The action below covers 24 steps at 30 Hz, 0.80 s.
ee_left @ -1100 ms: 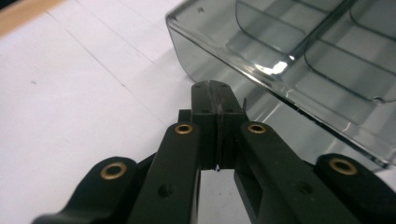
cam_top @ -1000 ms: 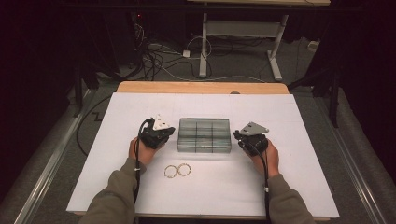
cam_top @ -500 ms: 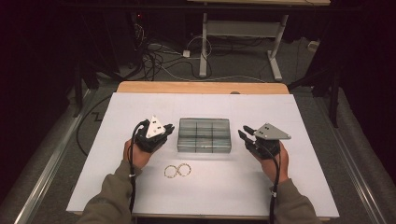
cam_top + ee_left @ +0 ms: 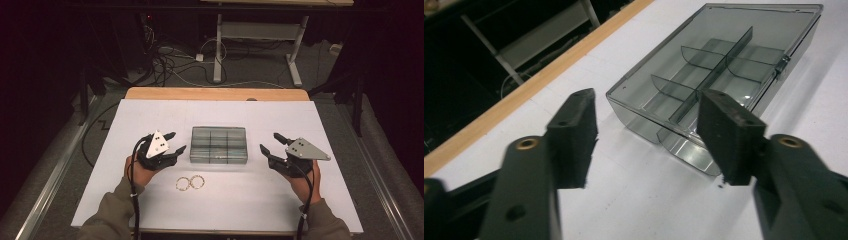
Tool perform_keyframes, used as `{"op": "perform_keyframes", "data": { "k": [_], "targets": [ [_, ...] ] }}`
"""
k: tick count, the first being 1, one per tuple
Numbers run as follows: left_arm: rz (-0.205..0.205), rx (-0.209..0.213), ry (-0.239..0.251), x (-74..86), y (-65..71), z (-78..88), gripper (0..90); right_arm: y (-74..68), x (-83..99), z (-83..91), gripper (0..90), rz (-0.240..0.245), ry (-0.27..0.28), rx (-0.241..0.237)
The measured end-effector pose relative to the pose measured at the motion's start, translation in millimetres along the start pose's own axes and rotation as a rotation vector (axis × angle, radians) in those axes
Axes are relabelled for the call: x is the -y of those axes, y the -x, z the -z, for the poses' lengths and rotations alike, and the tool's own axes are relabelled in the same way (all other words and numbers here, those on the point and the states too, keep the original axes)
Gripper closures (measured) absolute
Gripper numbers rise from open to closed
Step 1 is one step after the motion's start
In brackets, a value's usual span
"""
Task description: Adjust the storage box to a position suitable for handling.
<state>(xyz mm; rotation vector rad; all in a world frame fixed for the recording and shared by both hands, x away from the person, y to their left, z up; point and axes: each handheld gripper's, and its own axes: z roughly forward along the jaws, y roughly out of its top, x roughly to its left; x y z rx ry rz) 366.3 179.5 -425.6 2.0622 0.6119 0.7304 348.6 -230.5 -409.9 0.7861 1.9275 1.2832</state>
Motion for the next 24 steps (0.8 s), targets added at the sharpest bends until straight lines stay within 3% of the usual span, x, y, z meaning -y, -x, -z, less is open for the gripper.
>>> {"op": "perform_keyframes", "data": {
  "k": [2,8,17,24],
  "targets": [
    [-0.019,-0.014,0.0,1.4,3.2,4.1,29.0,-1.2,2.4,4.8,34.8,-0.002,-0.001,0.013],
    [-0.04,-0.035,0.022,11.2,11.8,19.1,24.2,-7.5,4.0,15.2,29.8,0.021,0.002,0.034],
    [-0.016,-0.054,0.046,30.7,18.4,38.9,24.1,-19.5,11.7,34.5,23.6,0.057,0.021,0.036],
    [0.004,-0.061,-0.001,48.7,22.9,46.1,21.8,-18.0,25.5,47.8,24.0,0.051,0.009,0.041]
  ]
}}
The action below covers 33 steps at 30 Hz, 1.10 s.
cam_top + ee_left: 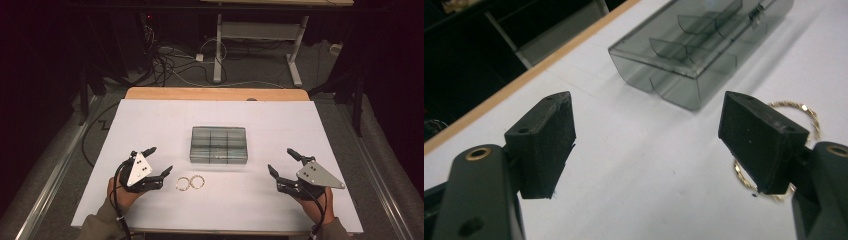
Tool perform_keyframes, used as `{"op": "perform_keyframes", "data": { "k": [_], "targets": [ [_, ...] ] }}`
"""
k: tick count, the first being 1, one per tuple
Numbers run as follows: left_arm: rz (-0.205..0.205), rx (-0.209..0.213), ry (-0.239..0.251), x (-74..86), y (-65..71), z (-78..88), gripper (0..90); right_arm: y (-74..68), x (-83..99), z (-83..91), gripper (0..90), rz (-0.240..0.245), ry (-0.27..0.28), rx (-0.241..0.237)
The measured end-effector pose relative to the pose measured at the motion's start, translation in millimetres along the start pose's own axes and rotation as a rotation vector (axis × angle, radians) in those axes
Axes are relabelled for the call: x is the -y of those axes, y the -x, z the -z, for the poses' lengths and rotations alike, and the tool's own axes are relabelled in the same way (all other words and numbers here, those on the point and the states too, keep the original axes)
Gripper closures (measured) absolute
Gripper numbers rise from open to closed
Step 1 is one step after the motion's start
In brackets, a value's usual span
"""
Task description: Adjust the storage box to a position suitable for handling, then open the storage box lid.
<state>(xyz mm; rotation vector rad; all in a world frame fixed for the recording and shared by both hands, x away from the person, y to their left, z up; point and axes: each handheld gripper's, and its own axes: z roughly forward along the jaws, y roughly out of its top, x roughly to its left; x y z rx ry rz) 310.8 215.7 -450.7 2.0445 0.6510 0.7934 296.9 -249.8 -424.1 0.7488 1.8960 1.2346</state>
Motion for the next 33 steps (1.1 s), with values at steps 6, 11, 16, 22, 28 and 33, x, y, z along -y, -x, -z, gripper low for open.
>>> {"op": "perform_keyframes", "data": {
  "k": [6,11,16,22,28,33],
  "targets": [
    [0.02,0.014,-0.039,16.2,6.2,7.0,21.7,1.8,14.7,7.9,25.3,-0.012,-0.015,0.011],
    [0.006,0.022,-0.084,26.7,8.8,11.0,21.7,-0.1,23.8,10.3,25.3,-0.008,-0.047,0.009],
    [0.043,0.029,-0.126,34.7,5.5,11.4,18.1,-4.7,30.0,8.9,25.4,-0.008,-0.072,-0.006],
    [0.045,0.041,-0.126,33.8,7.2,10.3,18.1,-8.6,32.8,4.3,25.6,-0.001,-0.092,-0.028],
    [0.096,0.046,-0.128,31.3,4.2,9.0,18.5,-9.9,33.9,-0.7,38.5,-0.001,-0.112,-0.062],
    [0.153,0.077,-0.106,22.4,-4.7,1.2,19.5,-14.2,29.4,-8.9,68.1,0.036,-0.147,-0.139]
  ]
}}
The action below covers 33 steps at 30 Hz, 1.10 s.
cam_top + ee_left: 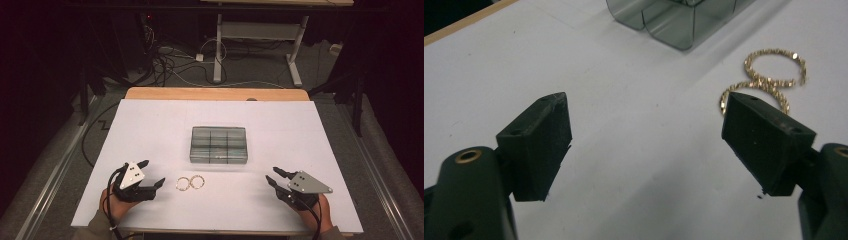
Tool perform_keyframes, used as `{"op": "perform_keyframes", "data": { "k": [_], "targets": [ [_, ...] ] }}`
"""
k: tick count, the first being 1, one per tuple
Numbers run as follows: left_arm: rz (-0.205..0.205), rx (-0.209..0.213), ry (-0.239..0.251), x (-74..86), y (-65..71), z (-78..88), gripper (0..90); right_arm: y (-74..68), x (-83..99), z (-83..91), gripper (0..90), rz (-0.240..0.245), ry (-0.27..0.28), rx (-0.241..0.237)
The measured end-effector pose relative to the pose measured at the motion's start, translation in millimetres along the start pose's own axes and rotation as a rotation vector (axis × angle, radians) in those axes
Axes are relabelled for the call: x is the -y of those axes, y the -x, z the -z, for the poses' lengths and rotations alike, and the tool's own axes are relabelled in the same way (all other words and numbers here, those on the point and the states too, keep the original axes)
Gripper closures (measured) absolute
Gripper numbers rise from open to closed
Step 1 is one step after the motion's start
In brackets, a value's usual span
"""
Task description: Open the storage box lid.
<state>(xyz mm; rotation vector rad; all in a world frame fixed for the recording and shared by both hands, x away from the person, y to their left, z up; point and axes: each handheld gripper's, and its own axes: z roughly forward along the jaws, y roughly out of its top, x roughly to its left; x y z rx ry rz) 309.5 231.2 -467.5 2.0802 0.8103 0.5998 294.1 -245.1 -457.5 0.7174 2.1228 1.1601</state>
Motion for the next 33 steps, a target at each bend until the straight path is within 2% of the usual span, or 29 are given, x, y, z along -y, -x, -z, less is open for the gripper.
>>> {"op": "perform_keyframes", "data": {
  "k": [3,5,10,13,14,15,16,20,23,28,33],
  "targets": [
    [0.025,0.037,0.01,-11.7,-4.0,-11.3,20.0,-0.3,-5.8,-11.7,80.9,-0.003,-0.024,-0.047],
    [0.022,0.062,0.005,-20.1,-4.1,-21.7,20.0,-2.2,-11.0,-21.2,89.0,0.023,-0.041,-0.077],
    [0.046,0.131,-0.011,-42.8,-3.9,-52.3,23.1,-10.6,-29.8,-51.6,90.0,0.055,-0.065,-0.121],
    [0.075,0.173,-0.02,-52.5,-4.8,-67.9,26.0,-18.3,-40.4,-71.6,90.0,0.069,-0.074,-0.138],
    [0.084,0.184,-0.022,-54.9,-5.3,-72.0,27.1,-23.4,-45.3,-85.0,90.0,0.072,-0.086,-0.145],
    [0.091,0.198,-0.02,-56.5,-5.6,-75.5,27.1,-23.4,-45.3,-85.0,90.0,0.072,-0.086,-0.145],
    [0.09,0.21,-0.022,-57.5,-5.6,-78.4,32.2,-25.6,-46.8,-91.5,90.0,0.075,-0.09,-0.15],
    [0.09,0.224,-0.036,-57.5,-5.7,-84.5,39.7,-33.7,-49.7,-111.0,90.0,0.082,-0.114,-0.173],
    [0.102,0.245,-0.047,-55.7,-7.1,-87.3,41.6,-37.6,-51.9,-119.4,90.0,0.08,-0.114,-0.166],
    [0.095,0.25,-0.047,-56.1,-5.5,-88.6,45.9,-41.5,-55.8,-124.6,90.0,0.086,-0.108,-0.166],
    [0.072,0.249,-0.046,-58.8,-0.8,-89.6,52.5,-43.7,-57.1,-126.3,90.0,0.088,-0.108,-0.163]
  ]
}}
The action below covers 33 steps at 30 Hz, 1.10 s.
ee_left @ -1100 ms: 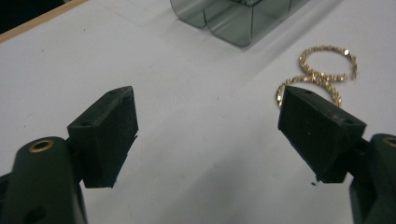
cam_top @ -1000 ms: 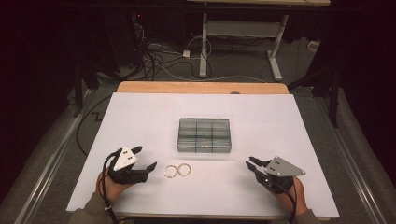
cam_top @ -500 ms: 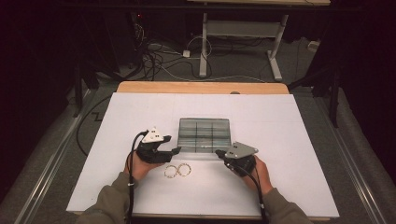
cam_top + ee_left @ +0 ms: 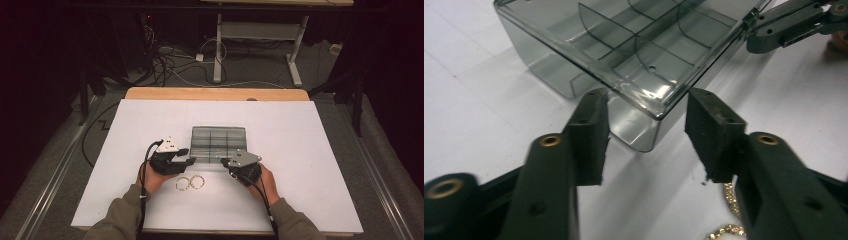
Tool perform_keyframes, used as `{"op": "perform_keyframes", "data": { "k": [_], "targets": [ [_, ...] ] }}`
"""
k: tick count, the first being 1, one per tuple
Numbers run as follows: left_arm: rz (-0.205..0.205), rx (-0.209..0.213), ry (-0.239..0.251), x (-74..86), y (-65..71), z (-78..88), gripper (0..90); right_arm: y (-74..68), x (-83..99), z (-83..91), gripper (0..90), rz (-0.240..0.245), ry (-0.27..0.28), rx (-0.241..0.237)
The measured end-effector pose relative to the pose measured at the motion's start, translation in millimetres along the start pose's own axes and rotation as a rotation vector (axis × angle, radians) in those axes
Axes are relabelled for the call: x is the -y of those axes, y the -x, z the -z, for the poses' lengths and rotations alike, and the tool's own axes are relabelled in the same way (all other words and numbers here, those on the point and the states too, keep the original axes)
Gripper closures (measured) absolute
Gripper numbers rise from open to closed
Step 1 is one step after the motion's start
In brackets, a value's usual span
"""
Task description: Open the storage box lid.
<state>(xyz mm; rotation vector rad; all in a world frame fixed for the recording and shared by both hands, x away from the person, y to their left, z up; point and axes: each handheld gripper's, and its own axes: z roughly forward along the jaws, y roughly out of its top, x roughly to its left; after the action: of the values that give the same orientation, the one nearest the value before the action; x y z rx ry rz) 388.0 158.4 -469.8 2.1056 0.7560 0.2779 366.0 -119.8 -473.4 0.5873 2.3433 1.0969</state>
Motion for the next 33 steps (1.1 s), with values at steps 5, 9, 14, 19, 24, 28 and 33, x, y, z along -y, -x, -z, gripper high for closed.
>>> {"op": "perform_keyframes", "data": {
  "k": [5,9,14,19,24,28,33],
  "targets": [
    [-0.004,-0.012,0.0,-0.9,1.5,0.1,52.7,-0.3,-0.4,0.4,90.0,0.005,0.001,0.007],
    [-0.002,-0.016,-0.001,-1.0,1.9,0.1,53.3,-1.2,-0.4,0.3,90.0,0.005,0.002,0.015],
    [-0.002,-0.015,0.001,-0.9,1.5,0.3,53.5,-2.4,-0.5,-0.1,90.0,0.006,0.004,0.019],
    [0.0,-0.016,0.001,-1.0,1.7,0.5,53.9,-3.1,-0.7,-0.6,90.0,0.001,0.007,0.024],
    [0.0,-0.017,0.004,-0.9,2.4,0.7,55.6,-3.9,-0.7,-1.6,90.0,0.009,0.007,0.023],
    [-0.002,-0.016,0.005,-0.6,2.3,0.8,56.0,-4.5,-2.2,-0.8,90.0,0.013,0.026,0.037],
    [-0.01,-0.021,0.019,-1.3,3.1,3.0,59.6,-3.8,-2.2,1.7,90.0,-0.001,0.04,0.04]
  ]
}}
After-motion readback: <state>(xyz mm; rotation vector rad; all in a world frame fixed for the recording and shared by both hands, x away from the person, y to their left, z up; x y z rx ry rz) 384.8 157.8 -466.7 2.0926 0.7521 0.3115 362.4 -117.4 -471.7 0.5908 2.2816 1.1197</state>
